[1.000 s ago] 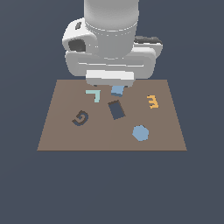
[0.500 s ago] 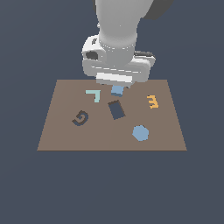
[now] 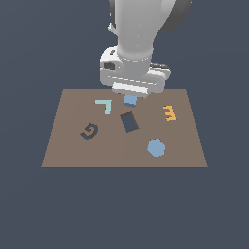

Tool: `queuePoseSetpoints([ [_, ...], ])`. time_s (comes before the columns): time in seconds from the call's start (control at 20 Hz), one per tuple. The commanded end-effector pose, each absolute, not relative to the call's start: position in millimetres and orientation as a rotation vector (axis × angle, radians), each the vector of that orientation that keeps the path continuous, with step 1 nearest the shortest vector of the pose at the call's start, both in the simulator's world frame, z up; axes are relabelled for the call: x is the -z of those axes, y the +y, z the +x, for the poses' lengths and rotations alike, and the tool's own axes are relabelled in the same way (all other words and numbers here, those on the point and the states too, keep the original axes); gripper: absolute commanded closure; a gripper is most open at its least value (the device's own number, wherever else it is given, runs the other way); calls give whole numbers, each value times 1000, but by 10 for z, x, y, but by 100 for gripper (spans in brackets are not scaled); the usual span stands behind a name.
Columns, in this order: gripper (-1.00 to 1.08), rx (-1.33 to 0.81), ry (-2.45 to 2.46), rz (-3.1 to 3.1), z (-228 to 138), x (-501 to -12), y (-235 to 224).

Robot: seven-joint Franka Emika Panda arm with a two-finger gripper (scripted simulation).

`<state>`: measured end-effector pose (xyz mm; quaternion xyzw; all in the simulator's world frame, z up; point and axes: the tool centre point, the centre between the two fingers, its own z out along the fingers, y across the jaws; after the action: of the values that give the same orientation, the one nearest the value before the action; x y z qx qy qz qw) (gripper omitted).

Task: Insert a designated object into the corresponding slot on a board.

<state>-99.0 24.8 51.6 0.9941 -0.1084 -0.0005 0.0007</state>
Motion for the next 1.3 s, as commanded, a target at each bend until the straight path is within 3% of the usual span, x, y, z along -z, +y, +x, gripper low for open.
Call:
queuePoseSetpoints([
  [0.0,-92,0,-349,3122,-1004,-492,260],
  [0.85,-92,0,-345,3123,-992,-299,261],
  [0.9,108,0,-345,3123,-992,-299,261],
  [1.25,108,0,-345,3123,-992,-299,261],
])
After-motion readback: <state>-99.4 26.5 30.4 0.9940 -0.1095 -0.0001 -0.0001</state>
